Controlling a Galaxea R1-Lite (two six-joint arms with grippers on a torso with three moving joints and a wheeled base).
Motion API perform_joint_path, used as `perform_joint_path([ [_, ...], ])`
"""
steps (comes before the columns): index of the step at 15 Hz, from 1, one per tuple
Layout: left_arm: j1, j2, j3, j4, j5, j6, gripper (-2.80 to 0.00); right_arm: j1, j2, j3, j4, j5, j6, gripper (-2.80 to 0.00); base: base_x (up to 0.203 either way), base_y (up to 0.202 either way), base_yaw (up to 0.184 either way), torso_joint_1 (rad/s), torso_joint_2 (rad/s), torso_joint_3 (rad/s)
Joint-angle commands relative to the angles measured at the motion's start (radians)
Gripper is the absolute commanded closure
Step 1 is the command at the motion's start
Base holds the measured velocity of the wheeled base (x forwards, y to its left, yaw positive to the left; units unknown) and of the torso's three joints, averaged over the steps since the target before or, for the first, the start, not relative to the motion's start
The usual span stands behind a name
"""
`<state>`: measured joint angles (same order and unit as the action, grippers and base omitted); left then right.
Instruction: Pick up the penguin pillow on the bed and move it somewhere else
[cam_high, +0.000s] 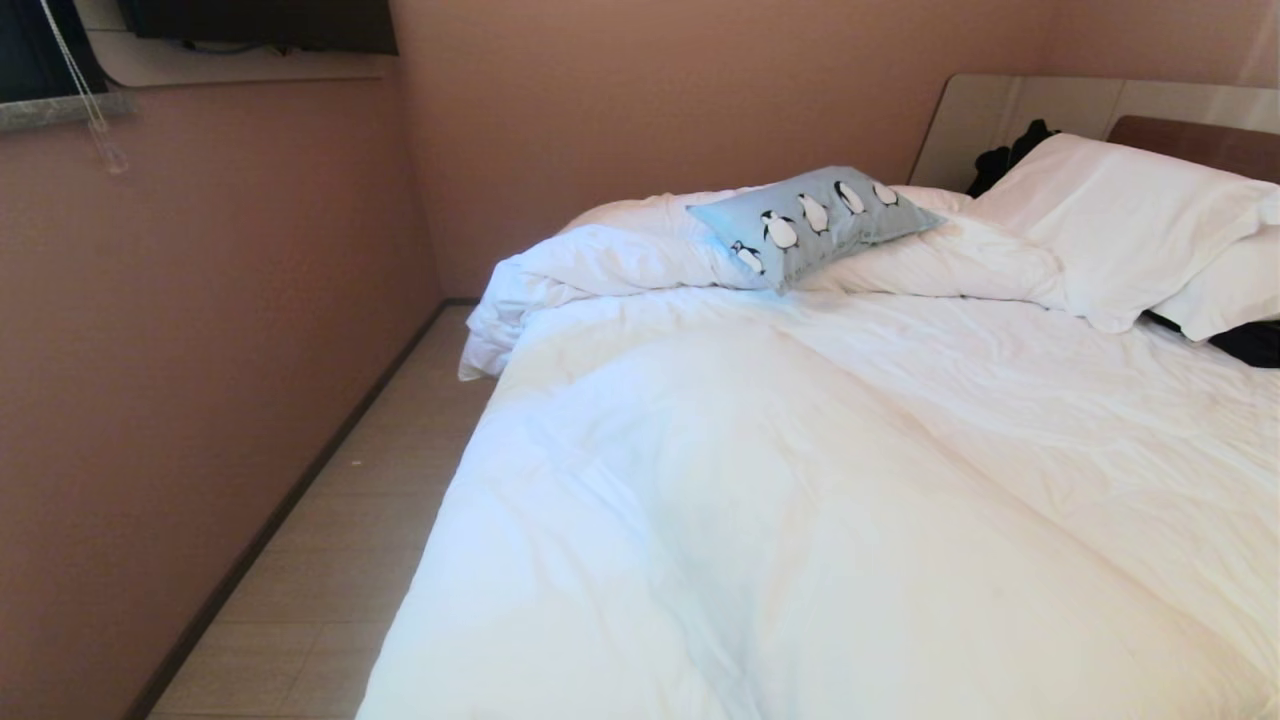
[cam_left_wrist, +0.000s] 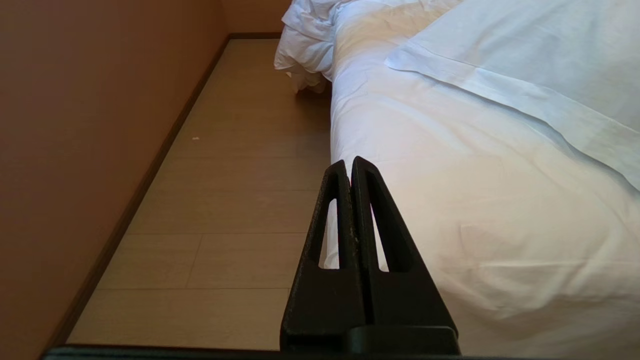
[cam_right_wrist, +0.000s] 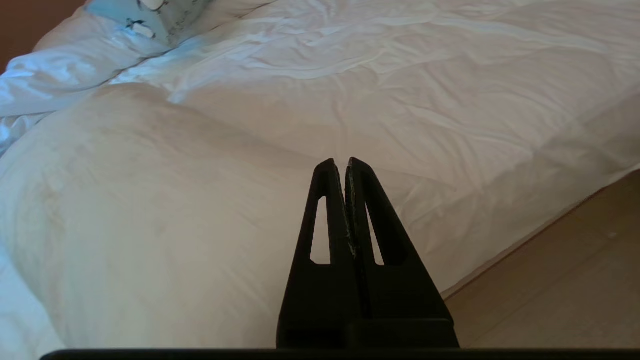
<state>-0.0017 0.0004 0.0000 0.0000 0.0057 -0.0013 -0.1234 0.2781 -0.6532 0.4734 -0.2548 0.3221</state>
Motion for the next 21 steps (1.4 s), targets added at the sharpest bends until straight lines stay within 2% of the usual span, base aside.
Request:
perform_joint_path([
  [1, 0.0, 0.0, 0.0, 0.0, 0.0, 0.0, 0.0, 0.029, -0.006, 0.002, 0.002, 0.053, 0.002, 0.0, 0.0, 0.0, 0.0, 0.0, 0.0, 0.0],
  [3, 0.0, 0.0, 0.0, 0.0, 0.0, 0.0, 0.0, 0.127, -0.028, -0.001, 0.009, 0.045, 0.003, 0.0, 0.0, 0.0, 0.0, 0.0, 0.0, 0.0],
  [4, 0.0, 0.0, 0.0, 0.0, 0.0, 0.0, 0.0, 0.142, -0.061, 0.008, 0.024, 0.043, 0.0, 0.0, 0.0, 0.0, 0.0, 0.0, 0.0, 0.0],
  [7, 0.0, 0.0, 0.0, 0.0, 0.0, 0.0, 0.0, 0.131, -0.14, 0.042, 0.058, 0.047, -0.021, 0.0, 0.0, 0.0, 0.0, 0.0, 0.0, 0.0],
  [9, 0.0, 0.001, 0.0, 0.0, 0.0, 0.0, 0.0, 0.127, -0.213, 0.055, 0.048, 0.049, -0.095, 0.0, 0.0, 0.0, 0.0, 0.0, 0.0, 0.0],
  [11, 0.0, 0.0, 0.0, 0.0, 0.0, 0.0, 0.0, 0.127, -0.281, 0.095, -0.016, 0.041, -0.209, 0.0, 0.0, 0.0, 0.0, 0.0, 0.0, 0.0],
  [13, 0.0, 0.001, 0.0, 0.0, 0.0, 0.0, 0.0, 0.126, -0.277, 0.125, -0.113, 0.038, -0.223, 0.0, 0.0, 0.0, 0.0, 0.0, 0.0, 0.0],
  [18, 0.0, 0.0, 0.0, 0.0, 0.0, 0.0, 0.0, 0.126, -0.278, 0.21, -0.125, 0.042, -0.226, 0.0, 0.0, 0.0, 0.0, 0.0, 0.0, 0.0],
  [21, 0.0, 0.0, 0.0, 0.0, 0.0, 0.0, 0.0, 0.126, -0.278, 0.245, -0.125, 0.117, -0.233, 0.0, 0.0, 0.0, 0.0, 0.0, 0.0, 0.0],
])
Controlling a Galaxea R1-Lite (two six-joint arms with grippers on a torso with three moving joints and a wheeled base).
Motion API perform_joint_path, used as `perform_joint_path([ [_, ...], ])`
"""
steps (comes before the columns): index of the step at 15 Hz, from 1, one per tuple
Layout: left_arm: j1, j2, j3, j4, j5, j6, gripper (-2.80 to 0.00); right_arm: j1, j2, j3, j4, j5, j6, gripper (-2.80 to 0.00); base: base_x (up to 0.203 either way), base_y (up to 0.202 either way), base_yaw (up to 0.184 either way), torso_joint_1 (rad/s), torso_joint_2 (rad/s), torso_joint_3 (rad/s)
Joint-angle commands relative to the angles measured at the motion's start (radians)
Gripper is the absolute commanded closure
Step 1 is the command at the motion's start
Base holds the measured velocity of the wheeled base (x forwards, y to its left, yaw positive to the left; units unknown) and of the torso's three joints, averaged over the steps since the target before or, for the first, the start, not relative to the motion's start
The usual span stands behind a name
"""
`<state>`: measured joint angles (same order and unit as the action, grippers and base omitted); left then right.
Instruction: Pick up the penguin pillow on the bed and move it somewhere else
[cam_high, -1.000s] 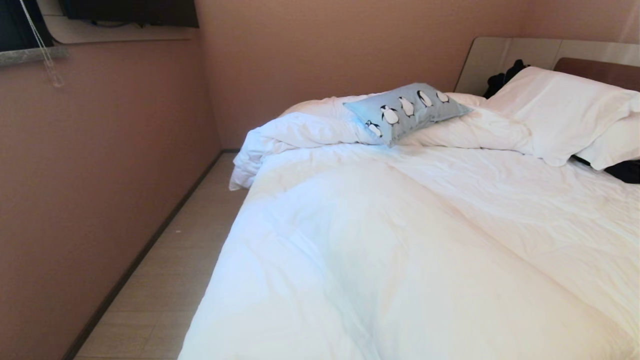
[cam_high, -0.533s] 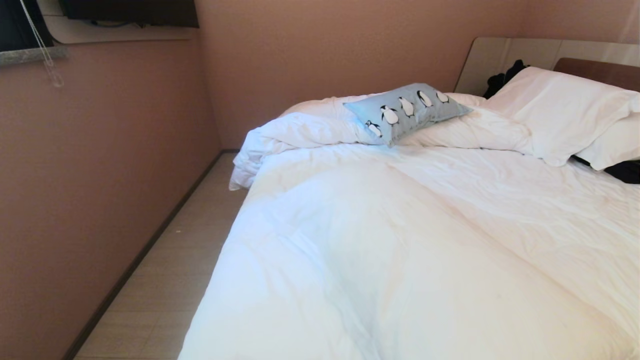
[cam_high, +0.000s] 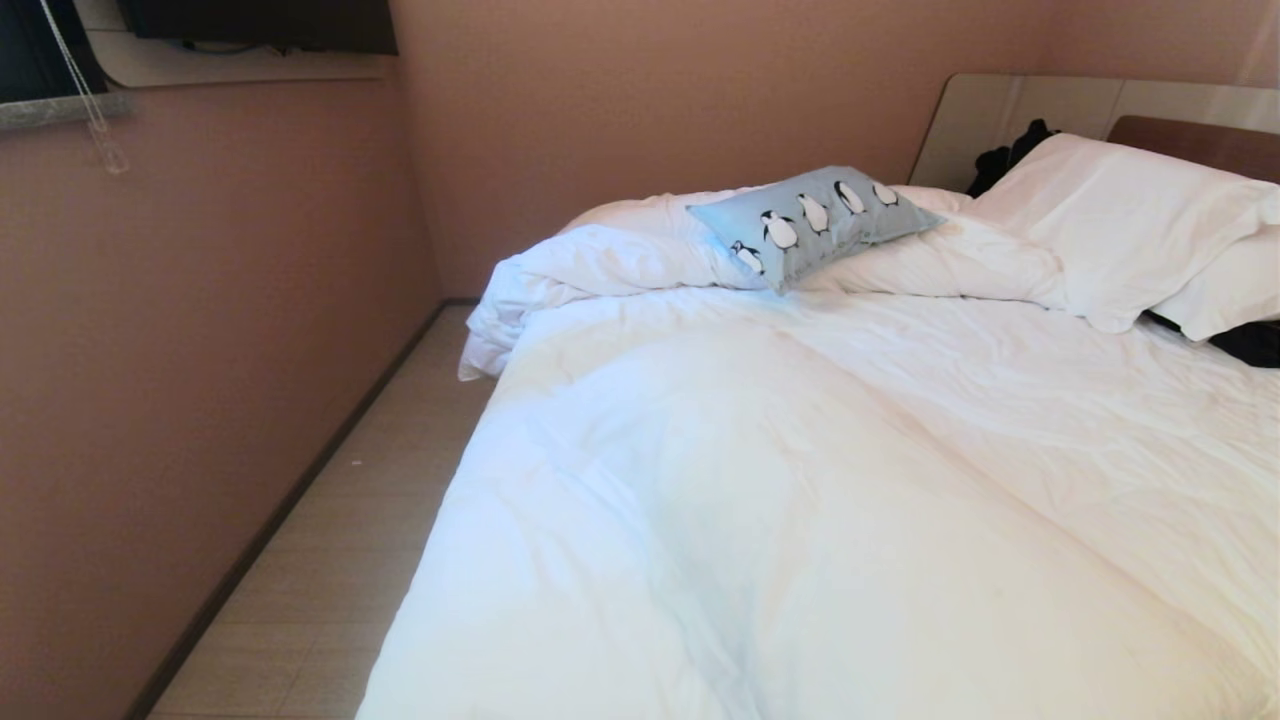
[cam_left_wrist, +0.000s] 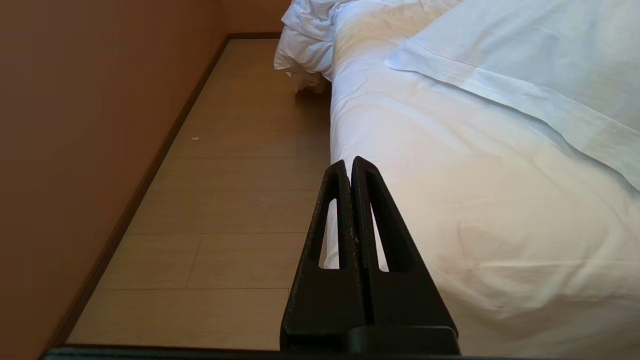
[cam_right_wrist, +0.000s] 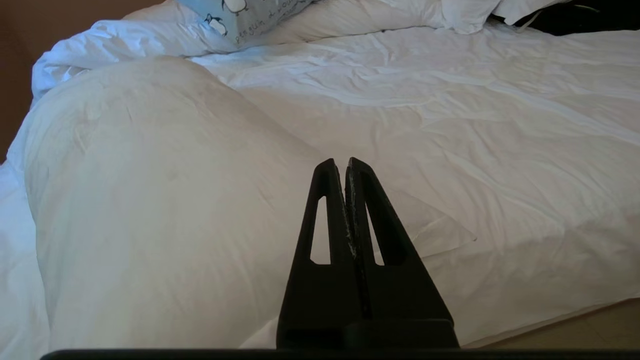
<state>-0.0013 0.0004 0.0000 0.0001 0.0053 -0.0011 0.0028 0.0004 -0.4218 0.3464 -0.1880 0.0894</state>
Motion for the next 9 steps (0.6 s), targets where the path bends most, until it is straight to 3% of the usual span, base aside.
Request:
perform_joint_path([
  [1, 0.0, 0.0, 0.0, 0.0, 0.001, 0.0, 0.0, 0.0, 0.0, 0.031, 0.002, 0.058, -0.003, 0.0, 0.0, 0.0, 0.0, 0.0, 0.0, 0.0],
  [4, 0.0, 0.0, 0.0, 0.0, 0.001, 0.0, 0.0, 0.0, 0.0, 0.086, -0.033, 0.112, -0.05, 0.0, 0.0, 0.0, 0.0, 0.0, 0.0, 0.0],
  [6, 0.0, 0.0, 0.0, 0.0, 0.001, 0.0, 0.0, 0.0, 0.0, 0.153, -0.131, 0.172, -0.116, 0.0, 0.0, 0.0, 0.0, 0.0, 0.0, 0.0],
  [9, 0.0, 0.0, 0.0, 0.0, 0.001, 0.0, 0.0, 0.0, 0.0, 0.277, -0.353, 0.19, -0.221, 0.0, 0.0, 0.0, 0.0, 0.0, 0.0, 0.0],
])
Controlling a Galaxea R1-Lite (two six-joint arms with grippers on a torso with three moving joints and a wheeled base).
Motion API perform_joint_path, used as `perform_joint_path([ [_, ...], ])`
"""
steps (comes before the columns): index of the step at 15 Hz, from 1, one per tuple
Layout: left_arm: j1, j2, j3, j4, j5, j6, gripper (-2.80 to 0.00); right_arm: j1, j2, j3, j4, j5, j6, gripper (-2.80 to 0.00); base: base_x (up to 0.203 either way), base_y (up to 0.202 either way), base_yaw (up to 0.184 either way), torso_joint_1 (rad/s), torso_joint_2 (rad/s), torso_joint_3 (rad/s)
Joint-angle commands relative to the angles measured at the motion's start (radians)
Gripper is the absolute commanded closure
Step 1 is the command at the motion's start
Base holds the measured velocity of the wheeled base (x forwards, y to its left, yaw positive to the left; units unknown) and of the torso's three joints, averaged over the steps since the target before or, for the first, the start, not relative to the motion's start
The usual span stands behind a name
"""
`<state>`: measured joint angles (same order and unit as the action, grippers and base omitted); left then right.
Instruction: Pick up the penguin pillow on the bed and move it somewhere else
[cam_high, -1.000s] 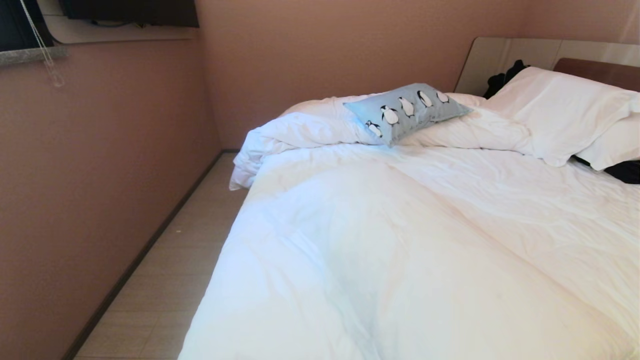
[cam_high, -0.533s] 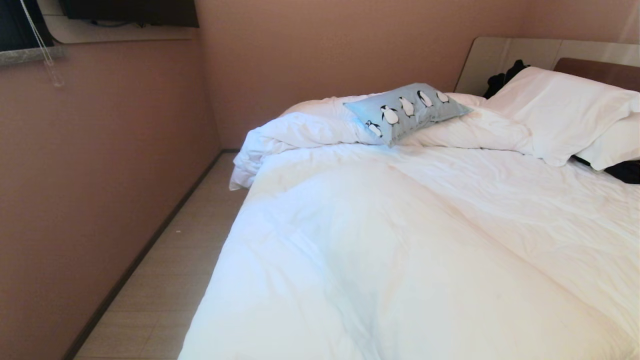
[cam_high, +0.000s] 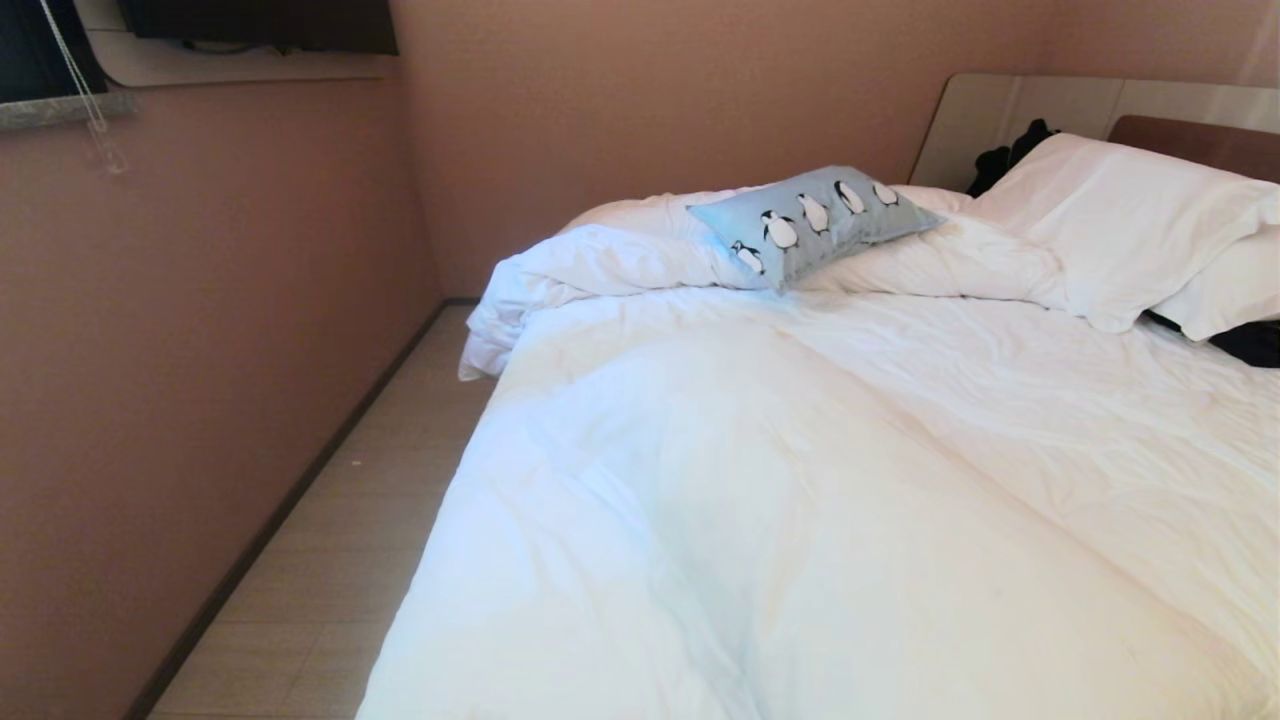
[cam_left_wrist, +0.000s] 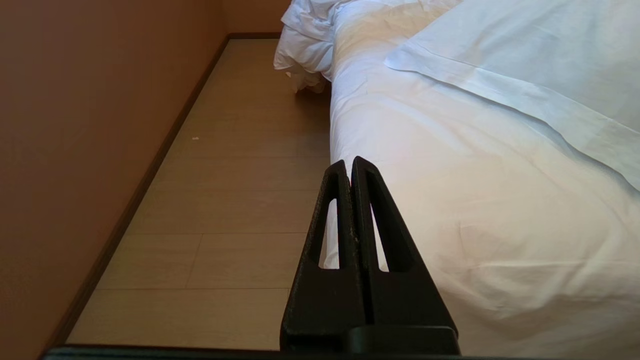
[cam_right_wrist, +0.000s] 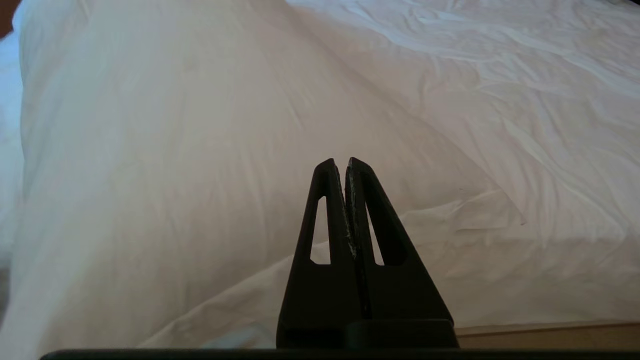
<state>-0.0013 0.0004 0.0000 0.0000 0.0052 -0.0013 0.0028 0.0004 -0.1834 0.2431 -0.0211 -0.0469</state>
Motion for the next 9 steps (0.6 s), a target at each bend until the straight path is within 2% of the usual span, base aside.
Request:
perform_joint_path([
  [1, 0.0, 0.0, 0.0, 0.0, 0.001, 0.0, 0.0, 0.0, 0.0, 0.068, -0.287, 0.024, -0.096, 0.0, 0.0, 0.0, 0.0, 0.0, 0.0, 0.0],
  [7, 0.0, 0.001, 0.0, 0.0, 0.001, 0.0, 0.0, 0.0, 0.0, 0.181, -0.299, 0.027, -0.099, 0.0, 0.0, 0.0, 0.0, 0.0, 0.0, 0.0],
  [9, 0.0, 0.001, 0.0, 0.0, 0.001, 0.0, 0.0, 0.0, 0.001, 0.183, -0.295, 0.027, -0.076, 0.0, 0.0, 0.0, 0.0, 0.0, 0.0, 0.0],
])
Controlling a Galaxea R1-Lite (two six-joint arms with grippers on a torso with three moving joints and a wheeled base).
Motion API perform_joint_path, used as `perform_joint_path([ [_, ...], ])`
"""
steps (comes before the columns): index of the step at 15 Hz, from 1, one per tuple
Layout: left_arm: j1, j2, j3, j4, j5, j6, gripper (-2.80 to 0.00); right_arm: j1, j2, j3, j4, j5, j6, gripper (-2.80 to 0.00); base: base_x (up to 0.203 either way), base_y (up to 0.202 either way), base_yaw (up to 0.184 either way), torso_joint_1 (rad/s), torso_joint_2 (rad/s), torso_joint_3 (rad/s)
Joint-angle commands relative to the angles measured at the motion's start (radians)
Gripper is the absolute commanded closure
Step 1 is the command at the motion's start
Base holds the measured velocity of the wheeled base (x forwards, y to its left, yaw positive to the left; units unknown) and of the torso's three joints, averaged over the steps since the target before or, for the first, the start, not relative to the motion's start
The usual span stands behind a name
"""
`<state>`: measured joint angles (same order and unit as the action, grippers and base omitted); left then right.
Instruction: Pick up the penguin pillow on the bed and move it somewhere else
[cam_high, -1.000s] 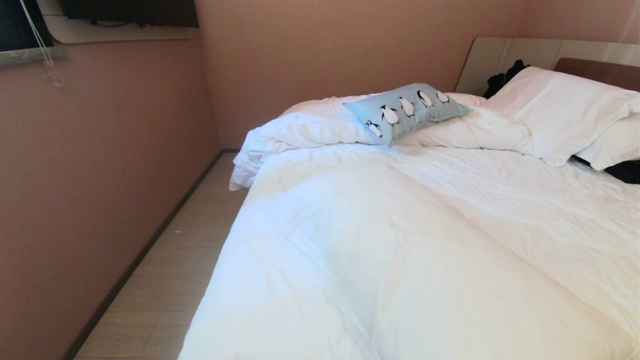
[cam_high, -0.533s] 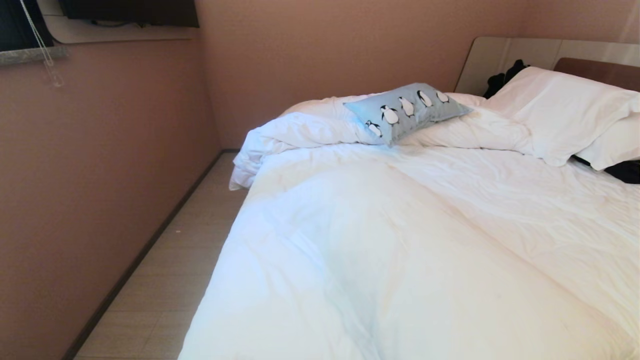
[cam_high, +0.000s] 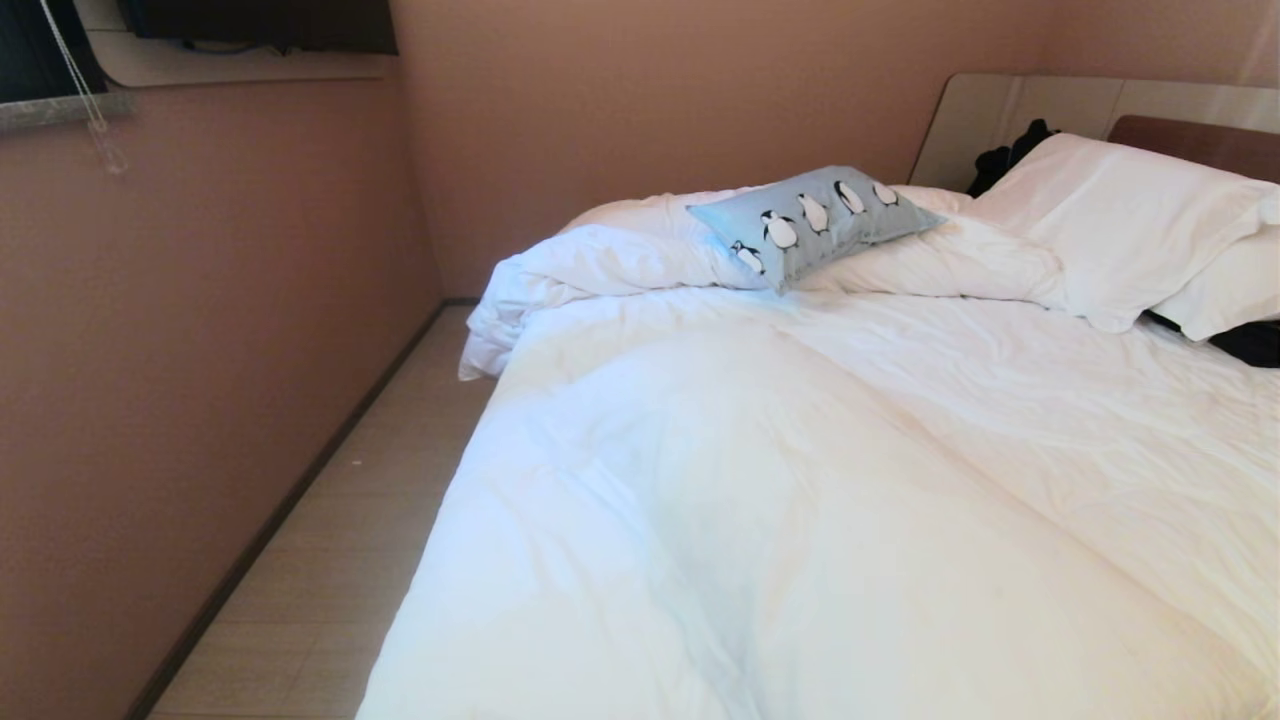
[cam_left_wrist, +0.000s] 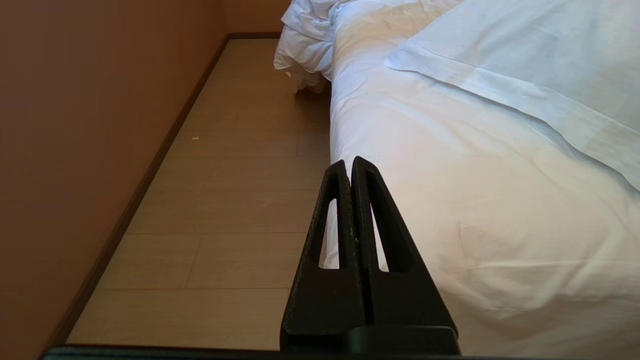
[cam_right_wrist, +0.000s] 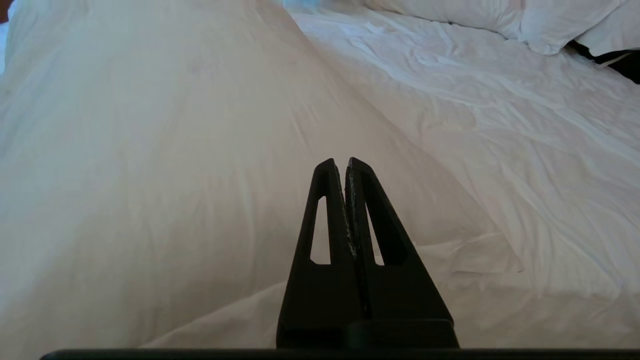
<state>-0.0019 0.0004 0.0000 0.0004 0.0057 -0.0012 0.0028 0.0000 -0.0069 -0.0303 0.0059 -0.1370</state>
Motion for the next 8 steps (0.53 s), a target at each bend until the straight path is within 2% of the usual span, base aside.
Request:
perform_joint_path([
  [1, 0.0, 0.0, 0.0, 0.0, 0.0, 0.0, 0.0, 0.0, 0.0, 0.007, -0.017, 0.007, 0.024, 0.0, 0.0, 0.0, 0.0, 0.0, 0.0, 0.0],
  [3, 0.0, 0.0, 0.0, 0.0, 0.0, 0.0, 0.0, 0.0, 0.0, 0.006, 0.03, 0.012, 0.032, 0.0, 0.0, 0.0, 0.0, 0.0, 0.0, 0.0],
  [6, 0.0, 0.001, 0.001, 0.0, 0.0, 0.0, 0.0, 0.0, -0.001, 0.007, 0.029, 0.004, 0.12, 0.0, 0.0, 0.0, 0.0, 0.0, 0.0, 0.0],
  [8, 0.0, 0.0, 0.0, 0.0, 0.0, 0.0, 0.0, 0.0, -0.002, 0.007, 0.029, 0.0, 0.128, 0.0, 0.0, 0.0, 0.0, 0.0, 0.0, 0.0],
])
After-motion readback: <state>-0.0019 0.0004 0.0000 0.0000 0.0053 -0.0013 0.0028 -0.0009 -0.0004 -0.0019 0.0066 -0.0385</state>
